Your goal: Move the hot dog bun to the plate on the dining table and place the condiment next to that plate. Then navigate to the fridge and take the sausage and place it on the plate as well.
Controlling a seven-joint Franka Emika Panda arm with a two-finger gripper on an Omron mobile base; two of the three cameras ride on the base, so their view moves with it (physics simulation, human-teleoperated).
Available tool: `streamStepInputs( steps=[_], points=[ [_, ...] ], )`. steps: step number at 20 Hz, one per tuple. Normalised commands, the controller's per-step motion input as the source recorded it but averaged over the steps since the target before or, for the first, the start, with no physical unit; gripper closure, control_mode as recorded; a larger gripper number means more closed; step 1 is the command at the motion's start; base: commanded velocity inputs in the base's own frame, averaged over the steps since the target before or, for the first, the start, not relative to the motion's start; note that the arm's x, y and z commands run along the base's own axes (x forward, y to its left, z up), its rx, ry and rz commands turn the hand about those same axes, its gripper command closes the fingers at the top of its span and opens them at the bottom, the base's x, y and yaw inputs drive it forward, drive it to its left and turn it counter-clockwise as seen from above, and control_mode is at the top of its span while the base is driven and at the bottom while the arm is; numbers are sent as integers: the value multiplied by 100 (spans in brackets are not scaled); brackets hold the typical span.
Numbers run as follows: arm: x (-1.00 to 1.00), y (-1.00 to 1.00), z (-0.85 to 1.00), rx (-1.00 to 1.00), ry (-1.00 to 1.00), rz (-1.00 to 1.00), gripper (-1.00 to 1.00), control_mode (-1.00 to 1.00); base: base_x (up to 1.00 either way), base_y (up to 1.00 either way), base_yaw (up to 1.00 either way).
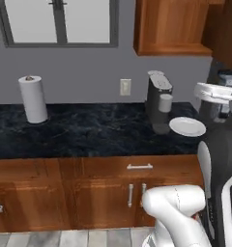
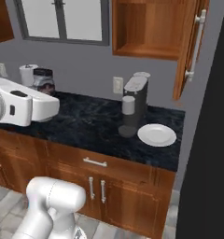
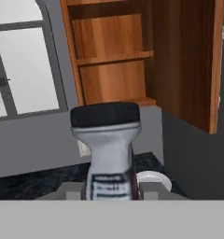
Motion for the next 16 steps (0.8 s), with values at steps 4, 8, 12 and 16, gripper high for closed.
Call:
streamStepInputs(
  steps=[4, 8, 12, 16],
  points=[
    [0, 0, 0, 0, 0, 0, 100, 100, -81, 30, 58],
    [0, 0, 0, 0, 0, 0, 100, 100, -88, 44, 52],
    [0, 0, 0, 0, 0, 0, 100, 100, -93, 49, 47],
    [0, 0, 0, 0, 0, 0, 100, 100, -97, 53, 44]
  ],
)
